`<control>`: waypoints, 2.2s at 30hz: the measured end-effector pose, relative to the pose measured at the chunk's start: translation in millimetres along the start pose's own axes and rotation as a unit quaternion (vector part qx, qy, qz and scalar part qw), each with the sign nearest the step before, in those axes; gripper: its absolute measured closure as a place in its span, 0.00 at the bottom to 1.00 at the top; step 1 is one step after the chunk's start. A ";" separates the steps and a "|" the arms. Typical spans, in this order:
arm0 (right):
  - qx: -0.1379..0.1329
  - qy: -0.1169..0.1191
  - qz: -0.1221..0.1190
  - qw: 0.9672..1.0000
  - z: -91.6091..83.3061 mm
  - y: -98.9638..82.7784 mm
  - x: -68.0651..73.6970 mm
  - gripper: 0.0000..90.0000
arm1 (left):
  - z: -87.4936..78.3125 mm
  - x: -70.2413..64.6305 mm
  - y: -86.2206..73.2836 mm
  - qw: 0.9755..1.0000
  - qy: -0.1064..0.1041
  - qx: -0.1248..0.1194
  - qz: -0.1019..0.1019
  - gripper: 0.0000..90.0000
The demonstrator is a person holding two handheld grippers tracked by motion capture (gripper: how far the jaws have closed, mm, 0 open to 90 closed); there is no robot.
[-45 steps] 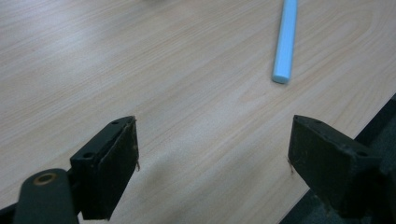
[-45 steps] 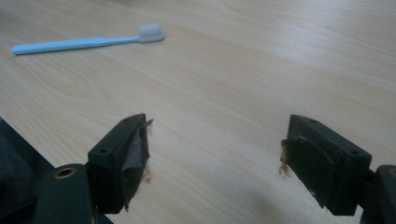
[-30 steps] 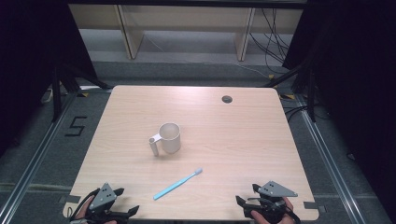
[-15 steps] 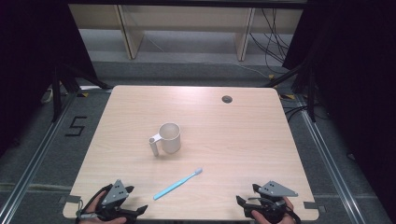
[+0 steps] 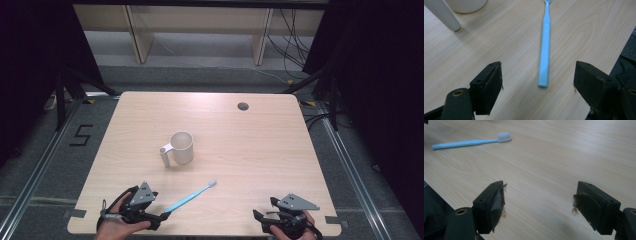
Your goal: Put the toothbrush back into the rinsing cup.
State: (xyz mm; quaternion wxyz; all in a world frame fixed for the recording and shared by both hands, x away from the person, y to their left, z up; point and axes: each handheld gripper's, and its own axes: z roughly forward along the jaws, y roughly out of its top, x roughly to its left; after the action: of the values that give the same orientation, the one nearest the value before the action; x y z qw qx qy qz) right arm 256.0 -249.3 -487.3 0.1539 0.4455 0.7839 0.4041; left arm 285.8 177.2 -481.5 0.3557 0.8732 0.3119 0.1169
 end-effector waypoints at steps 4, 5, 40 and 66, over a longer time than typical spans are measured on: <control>0.000 0.000 -0.001 1.000 0.1 0.0 -0.2 0.27 | 2.8 -0.2 9.6 1.000 0.003 0.011 0.020 0.28; 0.000 0.001 0.000 1.000 0.2 -0.2 -0.4 0.27 | 3.8 0.2 11.7 1.000 -0.002 0.013 0.022 0.28; 0.007 0.017 0.014 1.000 0.2 -0.6 2.1 0.28 | 62.8 -4.1 78.8 0.979 -0.053 0.176 0.087 0.72; 0.001 0.020 -0.008 1.000 0.4 -0.2 -0.8 0.28 | 89.3 -8.3 96.7 0.962 -0.048 0.256 0.087 0.81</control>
State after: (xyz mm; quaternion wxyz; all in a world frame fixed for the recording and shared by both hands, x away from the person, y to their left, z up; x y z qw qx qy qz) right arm 256.5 -249.9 -487.9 0.1410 0.4314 0.7909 0.4106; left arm 362.0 69.6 -478.5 0.1234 0.9635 0.2366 0.0218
